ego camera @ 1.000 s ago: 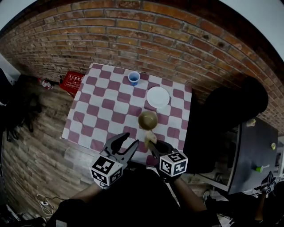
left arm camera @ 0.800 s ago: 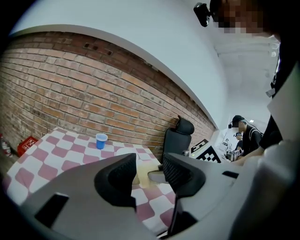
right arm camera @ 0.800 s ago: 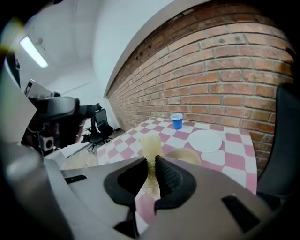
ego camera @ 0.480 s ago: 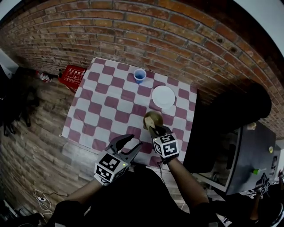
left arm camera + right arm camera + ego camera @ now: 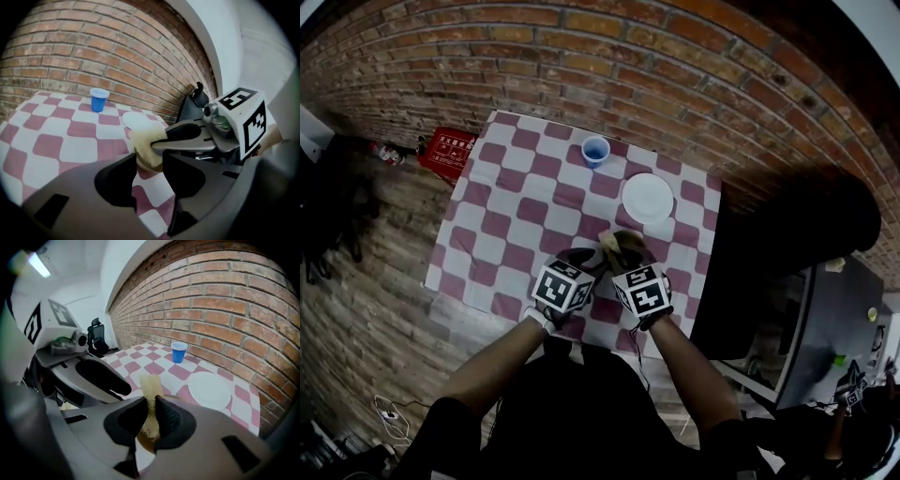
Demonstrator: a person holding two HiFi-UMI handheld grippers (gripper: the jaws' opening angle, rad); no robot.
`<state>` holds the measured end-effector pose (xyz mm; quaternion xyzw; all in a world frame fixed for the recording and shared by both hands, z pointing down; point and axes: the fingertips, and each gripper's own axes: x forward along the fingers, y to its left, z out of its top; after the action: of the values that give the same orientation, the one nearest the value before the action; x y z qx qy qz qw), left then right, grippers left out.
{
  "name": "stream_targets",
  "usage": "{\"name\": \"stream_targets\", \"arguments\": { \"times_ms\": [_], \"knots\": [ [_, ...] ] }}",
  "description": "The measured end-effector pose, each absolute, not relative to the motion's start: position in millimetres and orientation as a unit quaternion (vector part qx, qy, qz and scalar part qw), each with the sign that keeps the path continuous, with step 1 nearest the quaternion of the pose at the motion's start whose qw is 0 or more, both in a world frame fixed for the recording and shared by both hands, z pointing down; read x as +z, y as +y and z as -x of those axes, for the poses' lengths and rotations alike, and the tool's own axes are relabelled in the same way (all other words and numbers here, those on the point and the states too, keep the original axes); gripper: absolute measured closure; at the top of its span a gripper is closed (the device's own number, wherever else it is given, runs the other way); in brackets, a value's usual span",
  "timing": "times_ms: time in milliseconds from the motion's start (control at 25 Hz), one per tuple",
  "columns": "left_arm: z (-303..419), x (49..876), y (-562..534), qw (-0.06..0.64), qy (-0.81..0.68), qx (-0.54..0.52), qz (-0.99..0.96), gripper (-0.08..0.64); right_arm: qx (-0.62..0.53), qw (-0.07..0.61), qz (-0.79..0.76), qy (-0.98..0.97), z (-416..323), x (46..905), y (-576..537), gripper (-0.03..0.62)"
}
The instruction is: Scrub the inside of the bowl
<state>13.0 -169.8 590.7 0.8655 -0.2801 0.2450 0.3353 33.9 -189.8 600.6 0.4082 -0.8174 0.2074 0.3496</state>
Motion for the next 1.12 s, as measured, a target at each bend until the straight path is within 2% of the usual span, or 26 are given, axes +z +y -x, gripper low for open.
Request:
{"name": "stream_targets", "arguments": {
  "times_ms": [120, 240, 720, 1120],
  "knots": [
    [-13, 610, -179, 0.395, -0.291, 0.236, -0.839, 0.377, 0.206, 0.349, -0.412, -0.816, -36, 602, -200, 0.532],
    [-12, 621, -184, 0.421, -0.304, 0.234, -0.822, 0.379, 0.199, 0.353, -0.414, -0.815, -39, 604, -208, 0.532],
    [-16, 630, -189, 0.431, -0.294, 0.241, -0.818, 0.450, 0.179, 0.377, -0.425, -0.803, -104, 603, -197, 0.532],
    [-20, 630, -185, 0.447, -0.289, 0.225, -0.816, 0.457, 0.202, 0.345, -0.405, -0.822, -75, 598, -169, 0.534]
  ]
}}
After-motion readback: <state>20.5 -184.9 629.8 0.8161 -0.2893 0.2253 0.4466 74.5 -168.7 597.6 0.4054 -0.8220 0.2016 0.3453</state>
